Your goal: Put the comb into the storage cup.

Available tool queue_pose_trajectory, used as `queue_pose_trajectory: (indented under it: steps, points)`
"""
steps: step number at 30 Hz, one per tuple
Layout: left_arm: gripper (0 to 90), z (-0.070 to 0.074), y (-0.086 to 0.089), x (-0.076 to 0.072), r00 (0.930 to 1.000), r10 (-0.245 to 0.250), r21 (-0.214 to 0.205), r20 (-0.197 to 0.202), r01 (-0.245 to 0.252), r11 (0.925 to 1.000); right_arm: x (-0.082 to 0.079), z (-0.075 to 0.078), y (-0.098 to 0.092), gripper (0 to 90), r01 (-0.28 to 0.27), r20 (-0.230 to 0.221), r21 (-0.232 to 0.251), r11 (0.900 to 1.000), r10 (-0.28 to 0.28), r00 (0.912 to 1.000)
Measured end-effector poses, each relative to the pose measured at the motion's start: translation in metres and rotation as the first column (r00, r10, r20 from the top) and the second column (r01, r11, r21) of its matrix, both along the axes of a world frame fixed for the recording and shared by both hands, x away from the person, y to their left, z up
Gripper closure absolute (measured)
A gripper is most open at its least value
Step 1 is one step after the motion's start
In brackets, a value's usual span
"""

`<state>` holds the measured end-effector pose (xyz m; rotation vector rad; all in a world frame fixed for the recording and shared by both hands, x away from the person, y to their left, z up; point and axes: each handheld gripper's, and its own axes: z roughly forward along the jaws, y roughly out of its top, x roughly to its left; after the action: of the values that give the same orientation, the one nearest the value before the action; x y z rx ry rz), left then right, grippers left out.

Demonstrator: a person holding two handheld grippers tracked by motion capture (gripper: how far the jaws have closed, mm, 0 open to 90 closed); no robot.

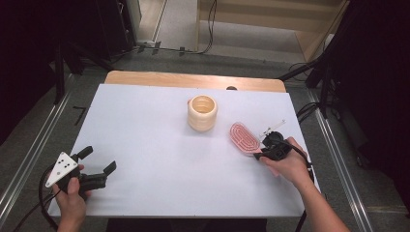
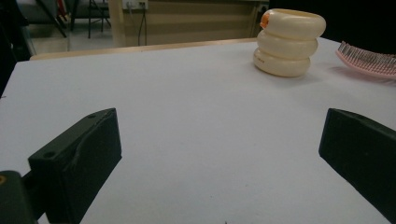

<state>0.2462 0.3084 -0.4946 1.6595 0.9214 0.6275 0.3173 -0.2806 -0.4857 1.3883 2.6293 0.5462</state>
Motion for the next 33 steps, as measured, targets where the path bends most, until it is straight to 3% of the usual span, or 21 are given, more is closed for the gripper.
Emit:
queue_pose_trajectory:
  steps: [11,18,24,33]
  points:
    - [0.0,0.000,0.000,0.000,1.0000,0.000,0.000,0.001,0.000,1.0000,-0.010,0.006,-0.001,68.2,0.008,0.078,0.072,0.9974,-0.014,0.9968]
    - [0.0,0.000,0.000,0.000,1.0000,0.000,0.001,0.002,0.000,1.0000,-0.015,0.014,-0.003,68.2,0.013,0.142,0.129,0.9916,-0.032,0.9893]
    - [0.0,0.000,0.000,0.000,1.0000,0.000,0.000,0.002,0.000,1.0000,-0.019,0.021,0.001,68.2,0.012,0.202,0.171,0.9851,-0.047,0.9782]
    - [0.0,0.000,0.000,0.000,1.0000,-0.003,0.002,0.004,0.003,1.0000,-0.026,0.030,0.010,68.2,-0.002,0.290,0.240,0.9708,-0.070,0.9544]
